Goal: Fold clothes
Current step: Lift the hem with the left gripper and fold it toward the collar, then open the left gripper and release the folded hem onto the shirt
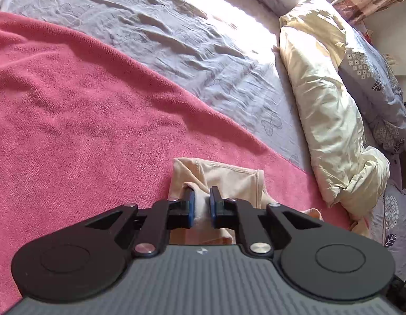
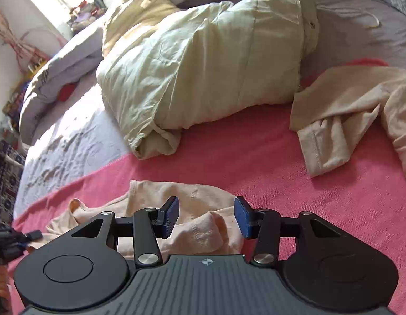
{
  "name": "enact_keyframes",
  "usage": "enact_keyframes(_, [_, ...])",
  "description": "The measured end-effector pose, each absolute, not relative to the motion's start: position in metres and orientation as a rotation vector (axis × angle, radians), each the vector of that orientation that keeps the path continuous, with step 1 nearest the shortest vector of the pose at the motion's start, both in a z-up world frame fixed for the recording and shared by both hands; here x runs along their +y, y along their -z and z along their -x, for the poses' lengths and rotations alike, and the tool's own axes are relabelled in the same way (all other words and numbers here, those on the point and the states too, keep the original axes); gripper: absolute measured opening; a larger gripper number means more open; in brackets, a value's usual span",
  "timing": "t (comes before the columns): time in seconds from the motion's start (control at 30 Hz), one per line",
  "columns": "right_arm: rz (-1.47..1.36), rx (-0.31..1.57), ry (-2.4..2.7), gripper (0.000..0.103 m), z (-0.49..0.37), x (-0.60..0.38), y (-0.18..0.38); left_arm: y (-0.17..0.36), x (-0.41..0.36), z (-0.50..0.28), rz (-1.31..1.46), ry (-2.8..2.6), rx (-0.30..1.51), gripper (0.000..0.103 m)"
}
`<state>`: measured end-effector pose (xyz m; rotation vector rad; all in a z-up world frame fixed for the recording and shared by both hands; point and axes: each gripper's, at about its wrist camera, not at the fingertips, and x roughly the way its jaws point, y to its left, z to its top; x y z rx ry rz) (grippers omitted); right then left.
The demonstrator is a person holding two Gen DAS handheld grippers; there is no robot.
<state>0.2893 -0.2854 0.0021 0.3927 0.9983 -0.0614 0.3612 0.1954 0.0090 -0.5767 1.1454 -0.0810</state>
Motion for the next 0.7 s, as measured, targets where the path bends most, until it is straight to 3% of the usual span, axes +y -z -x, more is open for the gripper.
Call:
enact_keyframes(0.1, [-0.149,0.974,0.068,0.047,-0.274,-0.268,-0.005,0.001,0.204,-0.362,0.584,0.034,1.174,0.014])
enact_keyframes(0.17, [0.015,0.954,-0.011,0.047,-0.259,-0.249,-0.006,0.009,0.207,-0.360,0.541,-0.016,1.194,0.036])
enact_keyframes(0.33, [0.219,1.018,-0.274,0.044,-0.241,-0.189,0.019,0.016,0.218,-0.355,0.550,-0.043,1.194,0.036])
enact_keyframes(0.43, [0.203,1.011,-0.249,0.044,-0.266,-0.181,0.029,-0.002,0.214,-0.354,0.459,-0.060,1.148,0.036])
enact_keyframes(0.53, [0.061,0.982,-0.142,0.041,-0.303,-0.204,0.026,-0.030,0.194,-0.339,0.229,-0.004,1.077,0.036])
enact_keyframes(0.7, [0.073,0.881,-0.005,0.041,-0.328,-0.224,0.006,-0.048,0.118,-0.283,-0.254,0.315,1.008,0.040])
